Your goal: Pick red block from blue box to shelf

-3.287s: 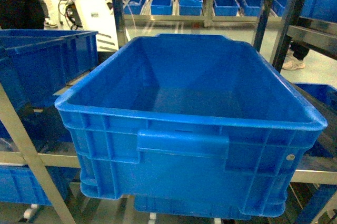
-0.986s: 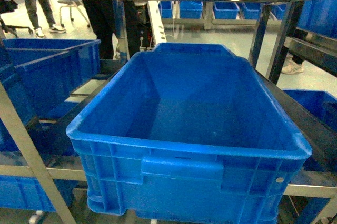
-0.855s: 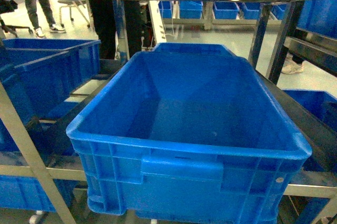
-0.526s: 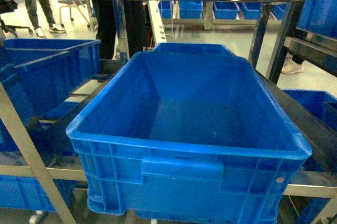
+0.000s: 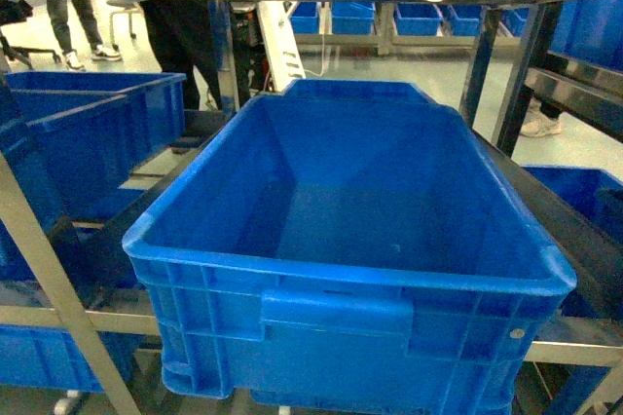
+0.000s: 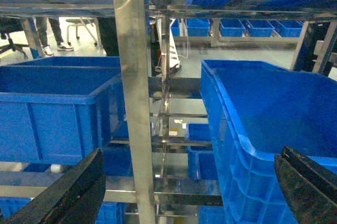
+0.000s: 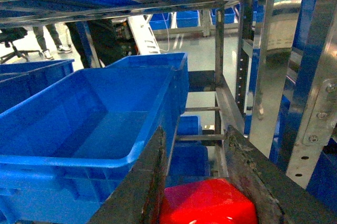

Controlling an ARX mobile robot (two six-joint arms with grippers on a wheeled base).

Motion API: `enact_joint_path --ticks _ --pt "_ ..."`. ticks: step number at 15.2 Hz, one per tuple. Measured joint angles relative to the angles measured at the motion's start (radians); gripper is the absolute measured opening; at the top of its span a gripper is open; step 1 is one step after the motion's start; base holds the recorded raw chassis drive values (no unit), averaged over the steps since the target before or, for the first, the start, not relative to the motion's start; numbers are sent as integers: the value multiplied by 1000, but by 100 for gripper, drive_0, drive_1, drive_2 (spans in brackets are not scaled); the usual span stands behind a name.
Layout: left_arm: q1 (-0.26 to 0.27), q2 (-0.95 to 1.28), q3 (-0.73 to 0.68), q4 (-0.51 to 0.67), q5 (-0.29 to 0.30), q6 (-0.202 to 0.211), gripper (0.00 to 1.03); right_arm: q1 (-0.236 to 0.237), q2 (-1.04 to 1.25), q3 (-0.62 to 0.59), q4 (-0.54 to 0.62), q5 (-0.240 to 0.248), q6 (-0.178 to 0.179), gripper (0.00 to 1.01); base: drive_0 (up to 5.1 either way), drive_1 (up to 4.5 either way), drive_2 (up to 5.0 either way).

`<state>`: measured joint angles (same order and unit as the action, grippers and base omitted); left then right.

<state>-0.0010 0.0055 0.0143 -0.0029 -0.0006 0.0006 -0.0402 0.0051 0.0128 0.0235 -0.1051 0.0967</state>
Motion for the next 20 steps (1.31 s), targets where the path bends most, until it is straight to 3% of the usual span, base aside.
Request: enact_joint_path --ticks 20 --pt "0 0 0 0 0 0 98 0 0 0 0 0 0 28 0 0 0"
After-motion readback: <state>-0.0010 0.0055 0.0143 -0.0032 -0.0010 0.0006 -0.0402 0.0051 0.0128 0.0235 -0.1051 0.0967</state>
